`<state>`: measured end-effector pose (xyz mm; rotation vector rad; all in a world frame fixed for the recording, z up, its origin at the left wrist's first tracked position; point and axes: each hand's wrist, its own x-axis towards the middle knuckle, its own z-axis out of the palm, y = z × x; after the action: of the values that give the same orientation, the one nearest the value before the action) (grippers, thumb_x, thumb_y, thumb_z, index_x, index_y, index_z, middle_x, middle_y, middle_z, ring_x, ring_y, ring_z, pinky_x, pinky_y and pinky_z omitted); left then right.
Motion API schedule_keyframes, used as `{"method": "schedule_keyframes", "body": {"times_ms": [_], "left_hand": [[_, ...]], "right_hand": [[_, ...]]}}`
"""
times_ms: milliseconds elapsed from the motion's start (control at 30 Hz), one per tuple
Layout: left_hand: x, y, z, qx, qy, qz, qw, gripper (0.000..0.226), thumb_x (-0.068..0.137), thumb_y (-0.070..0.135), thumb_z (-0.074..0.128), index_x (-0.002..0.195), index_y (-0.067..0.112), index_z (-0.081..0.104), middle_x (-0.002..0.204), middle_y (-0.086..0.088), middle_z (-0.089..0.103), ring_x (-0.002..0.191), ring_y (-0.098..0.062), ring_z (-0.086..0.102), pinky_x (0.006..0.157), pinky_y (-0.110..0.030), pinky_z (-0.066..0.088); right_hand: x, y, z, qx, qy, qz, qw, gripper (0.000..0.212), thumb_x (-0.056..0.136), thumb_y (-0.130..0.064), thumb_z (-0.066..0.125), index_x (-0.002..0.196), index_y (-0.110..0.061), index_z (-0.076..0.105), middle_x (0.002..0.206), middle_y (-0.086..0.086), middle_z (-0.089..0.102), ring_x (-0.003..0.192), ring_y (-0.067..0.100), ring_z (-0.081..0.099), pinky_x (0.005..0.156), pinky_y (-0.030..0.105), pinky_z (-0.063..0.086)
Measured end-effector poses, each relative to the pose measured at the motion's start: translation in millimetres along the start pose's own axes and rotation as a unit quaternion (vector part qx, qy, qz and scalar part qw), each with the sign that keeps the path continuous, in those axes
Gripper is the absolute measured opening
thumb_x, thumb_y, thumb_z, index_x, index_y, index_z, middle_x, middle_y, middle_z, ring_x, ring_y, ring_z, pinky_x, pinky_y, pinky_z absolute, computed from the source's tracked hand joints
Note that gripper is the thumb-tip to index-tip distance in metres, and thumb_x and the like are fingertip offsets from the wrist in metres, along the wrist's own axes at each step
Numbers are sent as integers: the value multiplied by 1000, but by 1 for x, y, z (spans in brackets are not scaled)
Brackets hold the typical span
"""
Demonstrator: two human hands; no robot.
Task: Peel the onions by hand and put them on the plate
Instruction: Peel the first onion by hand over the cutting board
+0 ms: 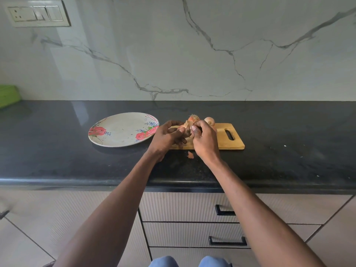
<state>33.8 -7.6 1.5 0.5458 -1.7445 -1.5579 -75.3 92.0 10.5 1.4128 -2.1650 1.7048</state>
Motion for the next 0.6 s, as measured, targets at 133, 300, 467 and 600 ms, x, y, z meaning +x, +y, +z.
{"method": "schedule_keyframes", "body": {"times_ms": [133, 300, 467, 600], "left_hand": [[-1, 2, 0, -16, -9, -2, 1000, 35, 92, 25, 64, 123, 9, 62, 97, -20, 71, 72, -26, 65, 61, -34, 53], [0, 5, -1, -69, -8, -15, 997, 23, 97, 15, 53, 118, 13, 59, 92, -15, 69, 66, -23, 63, 53, -33, 49], [-1, 7, -2, -114, -15, -27, 993, 15, 103, 2, 43, 113, 6, 53, 93, -23, 66, 67, -28, 63, 55, -32, 53], [-2, 6, -2, -91, -3, -21, 996, 38, 91, 20, 70, 123, 5, 57, 108, -27, 67, 73, -26, 65, 63, -32, 56]], "right_hand": [[0, -1, 0, 2, 8, 8, 1000, 14, 101, -11, 53, 109, -4, 61, 84, -24, 41, 75, -5, 49, 62, 0, 39], [4, 0, 2, 29, 26, 21, 999, 17, 103, -10, 49, 112, -1, 60, 95, -5, 54, 77, 1, 53, 59, 0, 39], [3, 2, 2, 42, 18, 28, 999, 16, 103, -13, 48, 111, -5, 60, 87, -14, 50, 85, 9, 58, 57, 3, 43], [4, 3, 3, 47, 17, 30, 998, 15, 103, -12, 49, 112, -7, 60, 96, -4, 57, 87, 13, 63, 57, 5, 46]]}}
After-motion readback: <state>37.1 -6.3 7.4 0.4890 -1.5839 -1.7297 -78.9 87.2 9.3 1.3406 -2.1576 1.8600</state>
